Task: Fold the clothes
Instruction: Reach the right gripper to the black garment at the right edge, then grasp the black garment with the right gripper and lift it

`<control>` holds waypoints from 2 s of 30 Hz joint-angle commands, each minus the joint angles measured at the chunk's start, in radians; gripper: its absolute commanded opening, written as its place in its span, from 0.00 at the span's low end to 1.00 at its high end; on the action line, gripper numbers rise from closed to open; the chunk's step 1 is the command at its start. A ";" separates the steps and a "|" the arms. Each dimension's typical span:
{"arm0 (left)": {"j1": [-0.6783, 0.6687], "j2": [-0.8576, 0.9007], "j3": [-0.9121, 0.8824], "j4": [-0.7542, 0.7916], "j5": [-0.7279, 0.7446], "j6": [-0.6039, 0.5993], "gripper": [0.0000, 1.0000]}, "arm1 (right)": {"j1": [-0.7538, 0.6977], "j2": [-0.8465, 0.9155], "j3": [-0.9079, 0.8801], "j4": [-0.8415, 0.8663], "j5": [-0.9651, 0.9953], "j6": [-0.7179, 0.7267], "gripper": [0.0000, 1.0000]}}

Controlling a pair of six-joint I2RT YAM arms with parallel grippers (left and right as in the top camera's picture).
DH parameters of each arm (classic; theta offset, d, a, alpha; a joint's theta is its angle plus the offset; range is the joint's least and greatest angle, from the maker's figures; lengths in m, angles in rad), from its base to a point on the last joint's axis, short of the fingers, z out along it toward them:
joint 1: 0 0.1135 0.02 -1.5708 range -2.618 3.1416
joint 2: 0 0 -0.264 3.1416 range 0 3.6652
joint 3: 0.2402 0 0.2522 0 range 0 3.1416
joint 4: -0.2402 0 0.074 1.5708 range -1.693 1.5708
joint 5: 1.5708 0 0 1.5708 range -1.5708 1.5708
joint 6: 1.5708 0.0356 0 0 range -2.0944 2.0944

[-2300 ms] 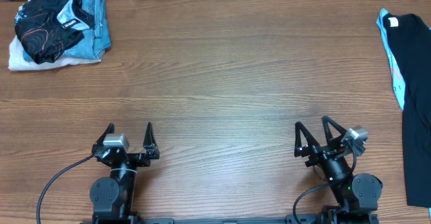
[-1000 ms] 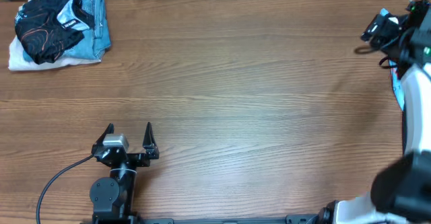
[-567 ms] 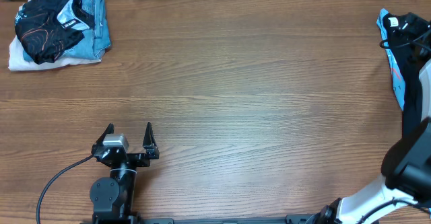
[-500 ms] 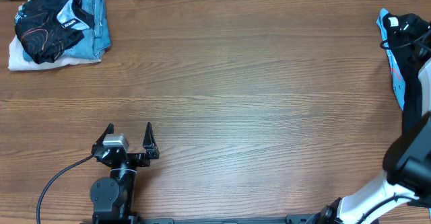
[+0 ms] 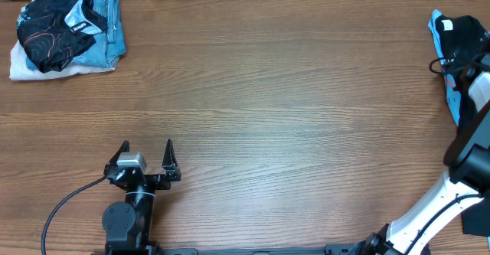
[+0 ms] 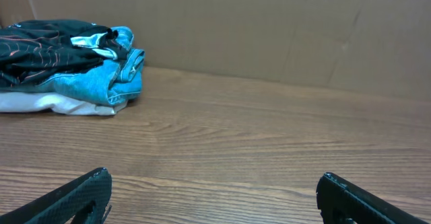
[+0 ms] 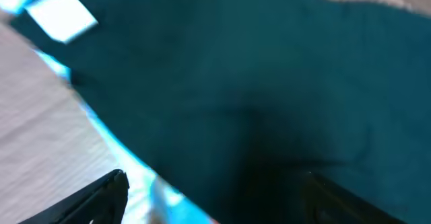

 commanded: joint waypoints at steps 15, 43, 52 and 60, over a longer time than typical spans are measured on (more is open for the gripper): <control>0.011 -0.009 -0.006 0.002 -0.007 0.022 1.00 | -0.021 0.052 0.026 -0.037 0.032 -0.079 0.74; 0.011 -0.009 -0.006 0.002 -0.007 0.022 1.00 | -0.018 0.029 0.028 -0.044 0.042 -0.050 0.04; 0.011 -0.009 -0.006 0.002 -0.007 0.022 1.00 | -0.011 -0.101 0.028 -0.067 -0.177 0.046 0.04; 0.011 -0.009 -0.006 0.002 -0.007 0.022 1.00 | 0.028 -0.273 0.028 -0.106 -0.185 0.096 0.04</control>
